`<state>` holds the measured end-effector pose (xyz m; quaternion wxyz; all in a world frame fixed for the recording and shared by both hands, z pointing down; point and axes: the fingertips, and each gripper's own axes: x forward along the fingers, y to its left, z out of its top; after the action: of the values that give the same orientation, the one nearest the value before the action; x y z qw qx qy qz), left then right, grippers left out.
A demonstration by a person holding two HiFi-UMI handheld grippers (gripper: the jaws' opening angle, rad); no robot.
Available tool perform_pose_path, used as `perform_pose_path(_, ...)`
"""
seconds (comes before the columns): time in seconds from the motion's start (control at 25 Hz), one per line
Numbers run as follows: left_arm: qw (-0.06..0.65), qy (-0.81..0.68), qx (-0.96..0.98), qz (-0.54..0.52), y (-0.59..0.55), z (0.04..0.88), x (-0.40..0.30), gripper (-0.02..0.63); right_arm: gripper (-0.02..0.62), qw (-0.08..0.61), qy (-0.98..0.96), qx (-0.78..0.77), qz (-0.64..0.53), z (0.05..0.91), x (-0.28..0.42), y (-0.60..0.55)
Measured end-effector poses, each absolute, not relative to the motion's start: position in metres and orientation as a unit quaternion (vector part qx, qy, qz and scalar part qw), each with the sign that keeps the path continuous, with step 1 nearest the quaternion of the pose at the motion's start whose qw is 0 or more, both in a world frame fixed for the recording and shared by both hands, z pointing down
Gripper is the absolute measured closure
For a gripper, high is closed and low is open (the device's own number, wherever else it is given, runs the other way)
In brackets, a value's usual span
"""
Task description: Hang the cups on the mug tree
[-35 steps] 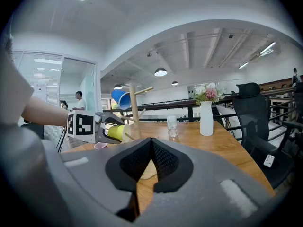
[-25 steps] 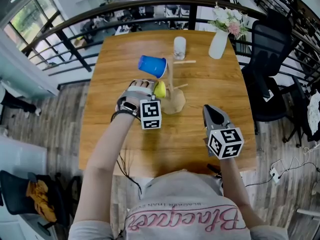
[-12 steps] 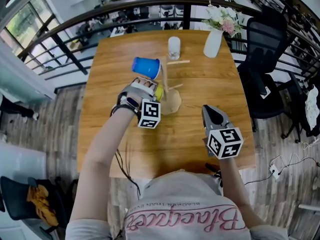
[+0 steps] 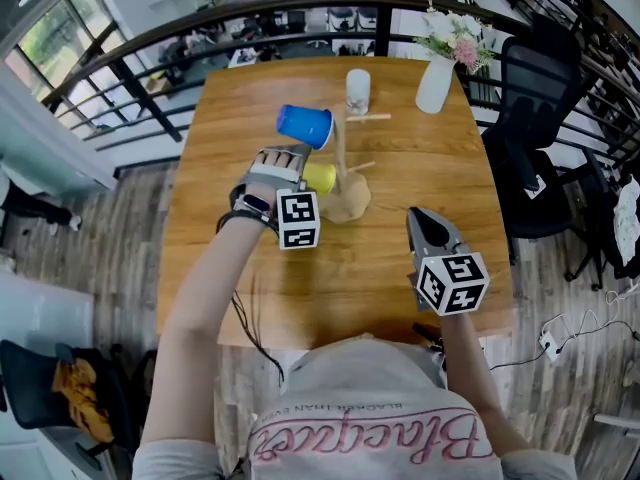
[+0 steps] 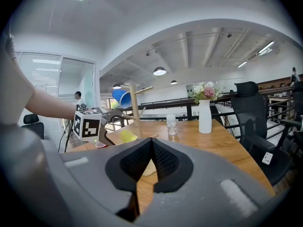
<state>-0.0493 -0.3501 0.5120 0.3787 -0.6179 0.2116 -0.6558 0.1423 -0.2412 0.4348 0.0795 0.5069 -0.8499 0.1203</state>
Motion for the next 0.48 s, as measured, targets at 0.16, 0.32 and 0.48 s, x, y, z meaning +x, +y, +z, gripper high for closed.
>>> perform_pose_path(0.16, 0.341, 0.26, -0.638, -0.64, -0.338, 0.498, -0.07, 0.012, 0.594, 0.078, -0.855, 0.499, 0.118, 0.432, 0.133, -0.236)
perform_pose_path(0.32, 0.284, 0.333, -0.679, -0.589, -0.323, 0.474, -0.094, 0.016, 0.594, 0.07, -0.856, 0.5, 0.116, 0.427, 0.125, -0.233)
perform_pose_path(0.48, 0.221, 0.411, -0.717, -0.517, -0.311, 0.45, -0.118, 0.036, 0.594, 0.065, -0.857, 0.499, 0.116, 0.425, 0.118, -0.234)
